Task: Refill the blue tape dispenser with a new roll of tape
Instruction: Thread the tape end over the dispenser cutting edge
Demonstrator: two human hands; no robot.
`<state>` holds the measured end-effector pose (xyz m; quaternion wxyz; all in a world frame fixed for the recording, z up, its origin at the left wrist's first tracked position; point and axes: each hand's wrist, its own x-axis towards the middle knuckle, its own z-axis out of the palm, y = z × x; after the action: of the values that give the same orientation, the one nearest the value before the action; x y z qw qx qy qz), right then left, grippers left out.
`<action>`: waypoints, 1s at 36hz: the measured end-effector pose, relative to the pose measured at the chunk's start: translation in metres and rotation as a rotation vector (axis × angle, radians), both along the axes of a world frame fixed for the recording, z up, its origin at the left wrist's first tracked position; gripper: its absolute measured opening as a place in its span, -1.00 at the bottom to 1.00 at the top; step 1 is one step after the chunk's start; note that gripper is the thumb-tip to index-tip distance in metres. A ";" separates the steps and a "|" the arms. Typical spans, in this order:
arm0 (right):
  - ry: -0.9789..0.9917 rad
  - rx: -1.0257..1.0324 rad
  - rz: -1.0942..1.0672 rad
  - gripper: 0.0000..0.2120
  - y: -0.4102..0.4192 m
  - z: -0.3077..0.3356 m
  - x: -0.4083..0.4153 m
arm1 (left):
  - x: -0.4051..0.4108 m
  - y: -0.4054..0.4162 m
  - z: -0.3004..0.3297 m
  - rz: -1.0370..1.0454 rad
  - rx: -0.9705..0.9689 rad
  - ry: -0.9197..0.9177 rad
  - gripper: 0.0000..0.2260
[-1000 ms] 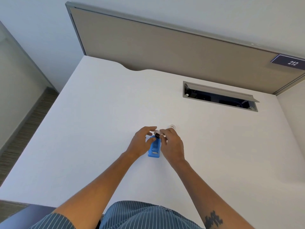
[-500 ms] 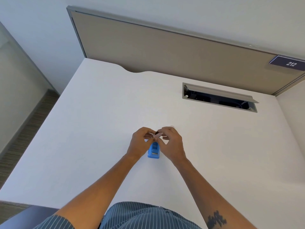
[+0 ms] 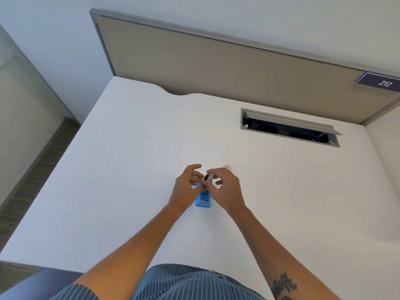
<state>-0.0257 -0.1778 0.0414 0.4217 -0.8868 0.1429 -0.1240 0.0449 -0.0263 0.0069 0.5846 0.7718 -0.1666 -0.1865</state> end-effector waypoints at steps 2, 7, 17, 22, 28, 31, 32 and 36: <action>0.005 -0.035 0.032 -0.69 -0.001 -0.002 -0.001 | 0.000 0.002 -0.002 -0.003 0.050 -0.031 -0.38; 0.094 -0.084 0.087 -0.60 -0.004 -0.008 -0.003 | 0.000 0.008 -0.008 -0.054 0.160 -0.035 -0.20; 0.220 -0.133 0.170 -0.51 -0.007 -0.015 -0.004 | -0.003 0.014 -0.014 -0.236 0.305 -0.031 0.02; 0.227 -0.134 0.186 -0.53 -0.007 -0.015 -0.003 | -0.005 0.014 -0.015 -0.260 0.350 -0.067 0.02; 0.238 -0.162 0.201 -0.55 -0.005 -0.016 -0.002 | -0.004 0.013 -0.012 -0.278 0.385 -0.077 -0.04; 0.255 -0.186 0.202 -0.54 -0.005 -0.018 -0.001 | -0.003 0.013 -0.011 -0.284 0.398 -0.081 -0.06; 0.256 -0.189 0.200 -0.54 -0.004 -0.019 -0.001 | -0.003 0.013 -0.011 -0.285 0.402 -0.083 -0.07; 0.260 -0.203 0.198 -0.54 -0.002 -0.018 -0.001 | -0.003 0.013 -0.011 -0.281 0.397 -0.086 -0.10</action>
<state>-0.0264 -0.1802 0.0233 0.3183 -0.9430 0.0952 0.0199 0.0415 -0.0130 -0.0045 0.3823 0.8480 -0.2572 -0.2620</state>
